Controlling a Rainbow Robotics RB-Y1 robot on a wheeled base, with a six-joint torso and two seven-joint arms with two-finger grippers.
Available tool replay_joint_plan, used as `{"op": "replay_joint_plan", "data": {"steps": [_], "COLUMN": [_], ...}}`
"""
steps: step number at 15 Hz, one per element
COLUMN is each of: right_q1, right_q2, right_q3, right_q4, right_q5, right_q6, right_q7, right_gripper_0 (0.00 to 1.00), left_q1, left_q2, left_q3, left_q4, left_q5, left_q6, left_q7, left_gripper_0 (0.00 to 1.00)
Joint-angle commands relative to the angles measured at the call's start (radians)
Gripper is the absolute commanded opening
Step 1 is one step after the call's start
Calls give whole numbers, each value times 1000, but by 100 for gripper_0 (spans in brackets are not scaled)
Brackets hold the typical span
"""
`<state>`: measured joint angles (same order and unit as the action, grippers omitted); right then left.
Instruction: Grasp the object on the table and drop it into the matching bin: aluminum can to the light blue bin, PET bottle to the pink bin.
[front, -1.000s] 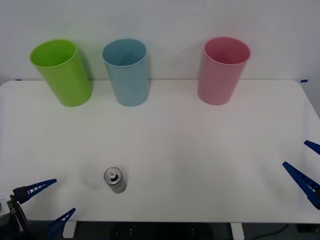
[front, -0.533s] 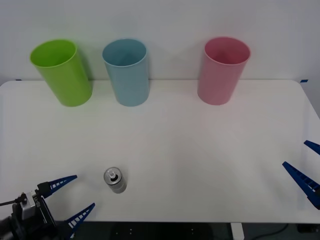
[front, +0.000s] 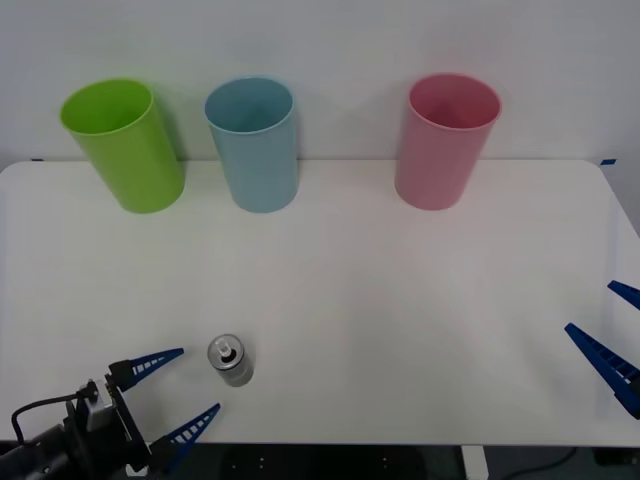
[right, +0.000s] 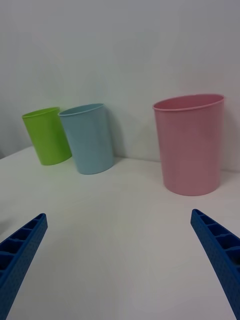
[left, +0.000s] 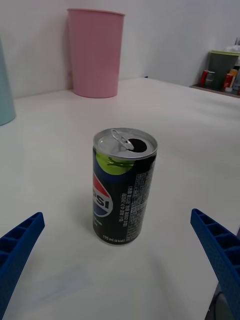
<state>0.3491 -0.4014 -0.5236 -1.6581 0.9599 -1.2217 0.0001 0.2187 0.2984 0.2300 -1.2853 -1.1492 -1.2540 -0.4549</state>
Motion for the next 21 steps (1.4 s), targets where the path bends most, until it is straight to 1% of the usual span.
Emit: {"op": "replay_joint_plan", "data": {"steps": [1, 3, 7, 12, 14, 16, 17, 21], "right_q1": [0, 0, 0, 0, 0, 0, 0, 0], "right_q2": [0, 0, 0, 0, 0, 0, 0, 0], "right_q3": [0, 0, 0, 0, 0, 0, 0, 0], "right_q4": [0, 0, 0, 0, 0, 0, 0, 0], "right_q5": [0, 0, 0, 0, 0, 0, 0, 0], "right_q6": [0, 0, 0, 0, 0, 0, 0, 0], "right_q7": [0, 0, 0, 0, 0, 0, 0, 0], "right_gripper_0": [100, 100, 100, 100, 100, 100, 100, 100], "left_q1": [-10, -24, -68, -102, -139, -174, -185, -193], "left_q2": [-25, -36, -39, -42, -45, -48, -51, -64], "left_q3": [0, -4, -27, -63, -69, -69, -70, -75], "left_q4": [0, 9, 66, 89, 141, 196, 207, 208], "left_q5": [-18, -26, -27, -27, -27, -24, -24, -26], "left_q6": [12, 18, 18, 47, 45, 44, 42, 42], "left_q7": [-2, -7, -30, -47, -64, -114, -117, -122], "left_gripper_0": [100, 100, 100, 100, 100, 100, 100, 100]}}
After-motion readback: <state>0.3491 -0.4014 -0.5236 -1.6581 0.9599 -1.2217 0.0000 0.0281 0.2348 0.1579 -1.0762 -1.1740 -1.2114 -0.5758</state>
